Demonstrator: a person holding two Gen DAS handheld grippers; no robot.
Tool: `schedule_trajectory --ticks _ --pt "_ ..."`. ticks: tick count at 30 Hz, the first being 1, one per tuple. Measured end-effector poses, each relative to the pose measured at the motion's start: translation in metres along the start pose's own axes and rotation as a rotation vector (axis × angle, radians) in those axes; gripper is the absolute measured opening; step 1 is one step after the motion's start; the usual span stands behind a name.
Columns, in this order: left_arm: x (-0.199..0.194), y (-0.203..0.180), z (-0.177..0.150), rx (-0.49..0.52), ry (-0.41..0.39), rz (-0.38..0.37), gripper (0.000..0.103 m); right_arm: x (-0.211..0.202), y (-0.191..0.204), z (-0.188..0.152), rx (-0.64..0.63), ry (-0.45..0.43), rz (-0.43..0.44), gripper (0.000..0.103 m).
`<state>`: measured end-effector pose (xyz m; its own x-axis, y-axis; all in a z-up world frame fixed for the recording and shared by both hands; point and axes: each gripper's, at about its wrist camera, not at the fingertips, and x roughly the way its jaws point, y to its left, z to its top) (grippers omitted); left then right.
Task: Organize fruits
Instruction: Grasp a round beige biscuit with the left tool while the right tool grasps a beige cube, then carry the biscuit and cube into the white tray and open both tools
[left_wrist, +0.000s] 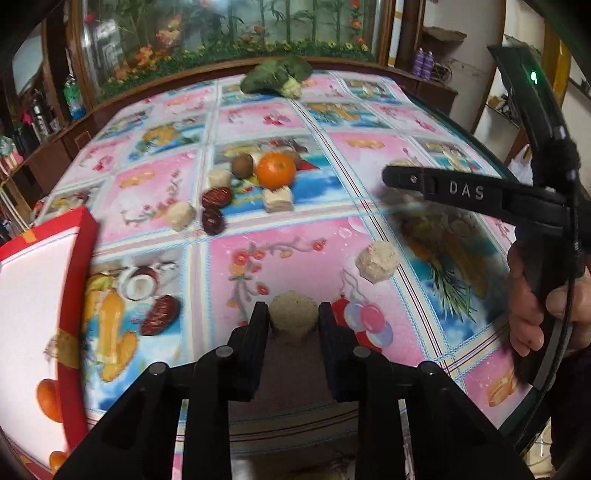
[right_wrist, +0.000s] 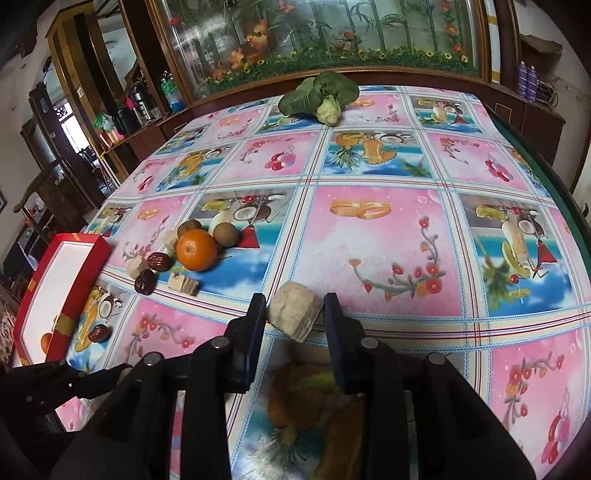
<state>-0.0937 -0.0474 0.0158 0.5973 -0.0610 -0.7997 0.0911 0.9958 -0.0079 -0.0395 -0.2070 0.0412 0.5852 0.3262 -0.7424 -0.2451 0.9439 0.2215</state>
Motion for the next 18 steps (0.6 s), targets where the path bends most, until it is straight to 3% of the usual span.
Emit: schedule_trajectory --ticks 6,12,18 --pt "-0.035 0.014 0.003 -0.028 -0.110 0.073 0.026 -0.004 -0.004 0.002 0.014 -0.044 -0.026 0.034" --pt "-0.071 0.035 0.006 -0.066 -0.241 0.215 0.026 -0.012 -0.020 0.007 0.084 -0.106 -0.028 0.034" --pt "-0.086 0.055 0.001 -0.102 -0.286 0.299 0.026 -0.027 -0.015 0.005 0.123 -0.165 0.006 0.034"
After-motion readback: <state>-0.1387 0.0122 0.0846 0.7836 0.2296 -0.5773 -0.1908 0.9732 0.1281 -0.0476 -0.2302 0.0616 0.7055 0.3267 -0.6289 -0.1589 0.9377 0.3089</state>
